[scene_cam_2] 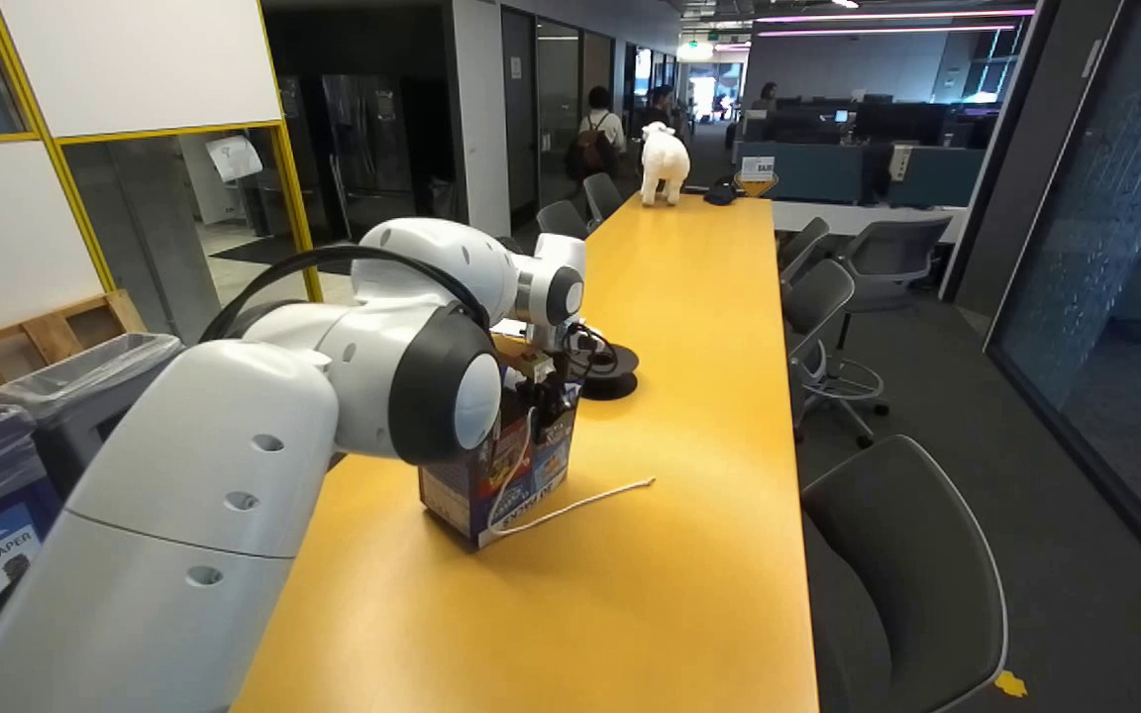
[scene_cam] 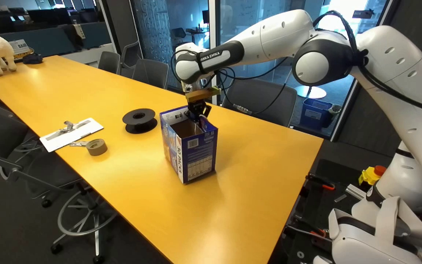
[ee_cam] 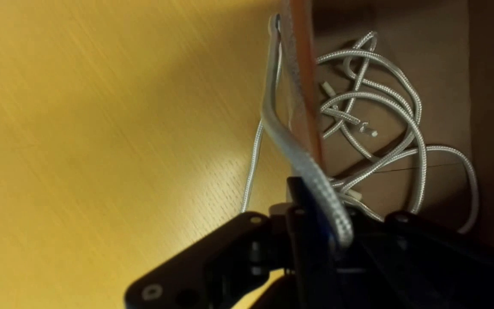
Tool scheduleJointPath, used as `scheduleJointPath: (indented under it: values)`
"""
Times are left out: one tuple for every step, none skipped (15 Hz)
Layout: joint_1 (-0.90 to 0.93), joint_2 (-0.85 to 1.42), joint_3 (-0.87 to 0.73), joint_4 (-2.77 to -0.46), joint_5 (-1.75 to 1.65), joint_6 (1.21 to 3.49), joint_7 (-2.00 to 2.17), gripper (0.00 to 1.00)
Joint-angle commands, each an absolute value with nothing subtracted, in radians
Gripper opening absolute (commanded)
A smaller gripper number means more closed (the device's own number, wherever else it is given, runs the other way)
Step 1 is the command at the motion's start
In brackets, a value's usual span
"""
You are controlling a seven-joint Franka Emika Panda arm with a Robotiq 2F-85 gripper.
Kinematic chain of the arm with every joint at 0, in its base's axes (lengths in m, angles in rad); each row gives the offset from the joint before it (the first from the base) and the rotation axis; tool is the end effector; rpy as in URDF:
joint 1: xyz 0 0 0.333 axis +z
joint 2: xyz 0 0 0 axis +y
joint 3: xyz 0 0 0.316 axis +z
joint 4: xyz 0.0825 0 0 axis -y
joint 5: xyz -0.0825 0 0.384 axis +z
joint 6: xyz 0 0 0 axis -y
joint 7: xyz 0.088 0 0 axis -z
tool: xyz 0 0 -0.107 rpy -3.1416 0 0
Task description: Put the strings inside the blue box.
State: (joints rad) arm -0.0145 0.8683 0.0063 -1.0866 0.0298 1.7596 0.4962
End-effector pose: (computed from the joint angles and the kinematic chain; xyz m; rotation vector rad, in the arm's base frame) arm 0.7470 -0.0049 0.2848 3.0094 -0.7919 -0.3085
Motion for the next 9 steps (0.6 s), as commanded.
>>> scheduleJointPath:
  values:
    - [-0.009, 0.743, -0.037, -1.324, 0.099, 1.873, 0.565, 0.07]
    - [-0.005, 0.72, -0.05, -1.365, 0.109, 1.889, 0.583, 0.07]
    - [0.001, 0.696, -0.063, -1.407, 0.114, 1.904, 0.608, 0.07]
    - [0.006, 0.671, -0.073, -1.451, 0.119, 1.916, 0.633, 0.07]
    - [0.012, 0.647, -0.082, -1.495, 0.119, 1.93, 0.659, 0.07]
    - [0.016, 0.622, -0.087, -1.54, 0.118, 1.945, 0.681, 0.07]
    - [0.023, 0.596, -0.093, -1.584, 0.114, 1.961, 0.705, 0.07]
    - [0.029, 0.569, -0.097, -1.629, 0.109, 1.98, 0.729, 0.07]
    - [0.036, 0.54, -0.101, -1.676, 0.103, 1.999, 0.754, 0.07]
